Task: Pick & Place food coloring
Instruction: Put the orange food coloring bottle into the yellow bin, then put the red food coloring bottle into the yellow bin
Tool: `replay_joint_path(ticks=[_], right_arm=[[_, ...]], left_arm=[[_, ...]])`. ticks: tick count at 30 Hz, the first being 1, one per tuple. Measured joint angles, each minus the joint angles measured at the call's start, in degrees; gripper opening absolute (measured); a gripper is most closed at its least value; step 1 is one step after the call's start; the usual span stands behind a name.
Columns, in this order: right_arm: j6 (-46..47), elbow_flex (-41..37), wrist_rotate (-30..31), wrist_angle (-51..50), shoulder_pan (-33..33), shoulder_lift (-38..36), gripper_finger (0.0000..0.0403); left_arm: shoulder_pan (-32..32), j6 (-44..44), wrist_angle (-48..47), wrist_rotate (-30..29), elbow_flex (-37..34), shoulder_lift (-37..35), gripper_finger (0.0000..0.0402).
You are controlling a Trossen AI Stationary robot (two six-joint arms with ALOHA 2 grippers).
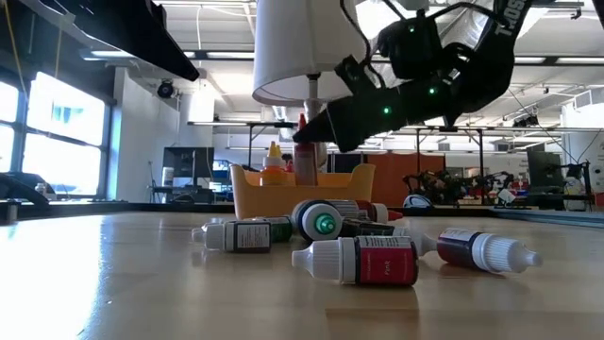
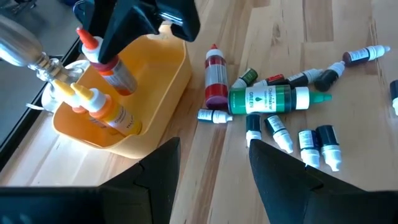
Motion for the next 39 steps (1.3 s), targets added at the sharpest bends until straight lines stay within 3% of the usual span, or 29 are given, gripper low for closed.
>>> replay_joint_path(ticks=[16,25,31,35,39], right_arm=[[4.5,0.0,-2.1,-7.1,-5.1,0.0,0.0124],[4.5,0.2,-2.6,-8.1,-5.2,0.0,0.0184],[2.0,0.2,-0.6,-6.9,-5.1,-0.3,0.0198],[-0.5,0.7,-0.5,-6.6,-4.4,-3.2,0.0194],[-1.2,3.3,-2.1,-14.2,-1.8,-8.9,0.0184]], left_arm=[[0.0,0.0,-0.1,-0.5,0.0,0.0,0.0188],[0.0,0.0,-0.1,-0.7,0.0,0.0,0.0188],[0.0,0.1,-0.1,-0.7,0.0,0.0,0.0188],[0.0,0.1,-0.1,-0.6,0.0,0.0,0.0188],[0.0,0.0,0.0,-0.6,0.0,0.0,0.0188]])
